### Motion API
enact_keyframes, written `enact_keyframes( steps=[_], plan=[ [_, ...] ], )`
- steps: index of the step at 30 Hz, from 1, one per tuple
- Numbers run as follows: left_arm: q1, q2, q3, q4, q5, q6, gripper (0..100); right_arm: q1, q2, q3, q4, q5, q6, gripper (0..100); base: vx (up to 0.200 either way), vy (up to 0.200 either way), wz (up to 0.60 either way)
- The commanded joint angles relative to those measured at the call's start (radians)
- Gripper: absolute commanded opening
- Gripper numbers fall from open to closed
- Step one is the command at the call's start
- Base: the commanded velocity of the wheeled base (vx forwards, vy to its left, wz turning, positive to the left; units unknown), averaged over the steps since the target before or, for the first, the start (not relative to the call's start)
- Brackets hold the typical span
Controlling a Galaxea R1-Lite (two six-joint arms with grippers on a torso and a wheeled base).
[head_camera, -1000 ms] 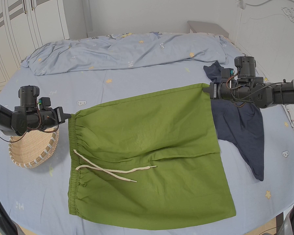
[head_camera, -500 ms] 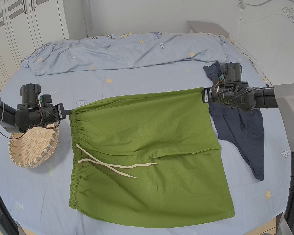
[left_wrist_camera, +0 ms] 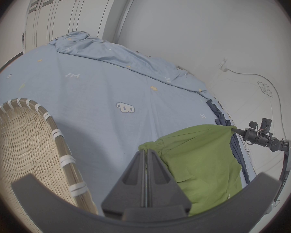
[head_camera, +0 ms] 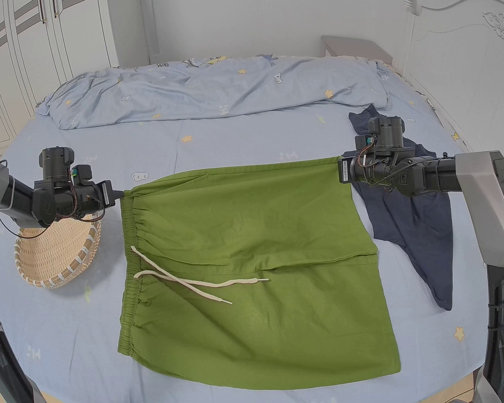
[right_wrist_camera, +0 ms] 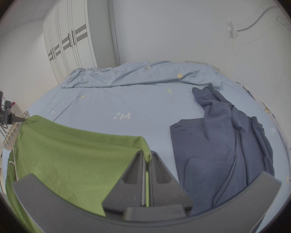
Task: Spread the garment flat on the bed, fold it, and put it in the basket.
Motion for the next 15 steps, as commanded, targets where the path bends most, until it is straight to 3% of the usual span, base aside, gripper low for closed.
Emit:
enact_keyframes(
  steps=[1,14,15],
  plan=[
    [-0.001,0.030,-0.010,0.000,-0.002,0.009,0,0.005,0.025,-0.005,-0.003,0.001,0.005,0,0.000,0.000,0.00],
    [-0.007,0.065,-0.038,0.000,-0.001,0.005,0,0.027,0.091,-0.050,-0.007,-0.002,0.008,0,0.000,0.000,0.00],
    [-0.007,0.067,-0.040,0.000,-0.001,0.005,0,0.028,0.098,-0.057,-0.007,-0.004,0.006,100,0.000,0.000,0.00]
  ],
)
